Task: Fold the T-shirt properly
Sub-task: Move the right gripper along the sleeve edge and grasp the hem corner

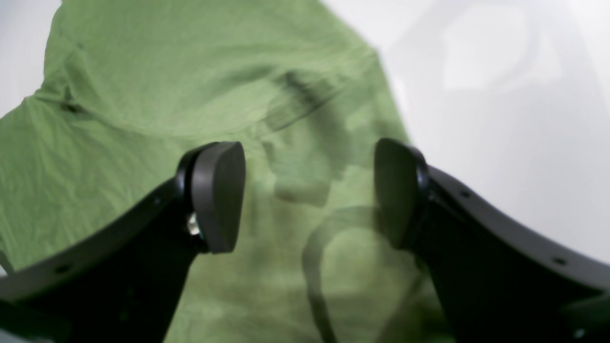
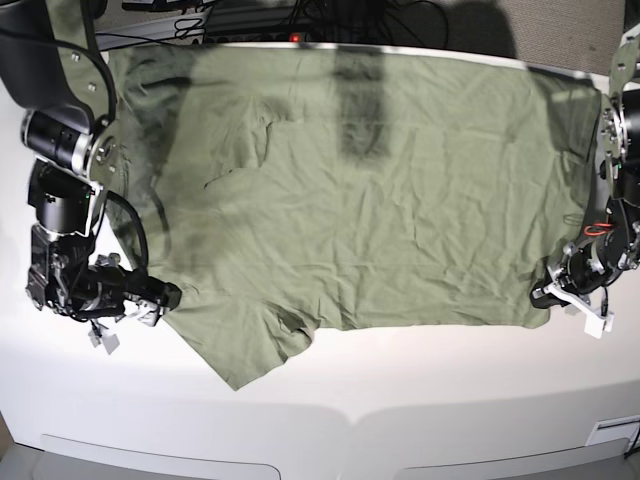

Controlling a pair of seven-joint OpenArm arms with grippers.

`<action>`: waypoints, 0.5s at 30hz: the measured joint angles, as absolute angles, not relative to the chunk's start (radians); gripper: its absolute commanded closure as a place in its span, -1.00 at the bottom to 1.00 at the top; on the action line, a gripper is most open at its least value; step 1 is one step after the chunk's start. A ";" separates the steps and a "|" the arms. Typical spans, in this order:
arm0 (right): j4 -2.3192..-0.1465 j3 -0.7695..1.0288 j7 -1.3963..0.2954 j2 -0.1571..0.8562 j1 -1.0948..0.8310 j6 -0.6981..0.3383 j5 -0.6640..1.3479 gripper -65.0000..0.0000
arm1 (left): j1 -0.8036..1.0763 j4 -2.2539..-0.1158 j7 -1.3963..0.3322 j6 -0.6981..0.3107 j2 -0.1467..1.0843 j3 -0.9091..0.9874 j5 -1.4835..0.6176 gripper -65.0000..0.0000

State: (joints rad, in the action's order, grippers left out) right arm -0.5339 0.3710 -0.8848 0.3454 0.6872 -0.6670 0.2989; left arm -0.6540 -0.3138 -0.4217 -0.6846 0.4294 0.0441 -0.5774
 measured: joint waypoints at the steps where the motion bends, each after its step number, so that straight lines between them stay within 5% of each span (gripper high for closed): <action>1: -0.533 0.371 -0.873 0.340 0.687 -0.667 0.285 -0.31 | -0.654 -0.314 -0.422 -0.685 0.429 0.044 -0.577 1.00; 15: -0.533 0.266 -0.681 0.306 0.690 -0.587 0.051 -0.31 | -0.654 -0.314 -0.422 -0.685 0.429 0.044 -0.577 1.00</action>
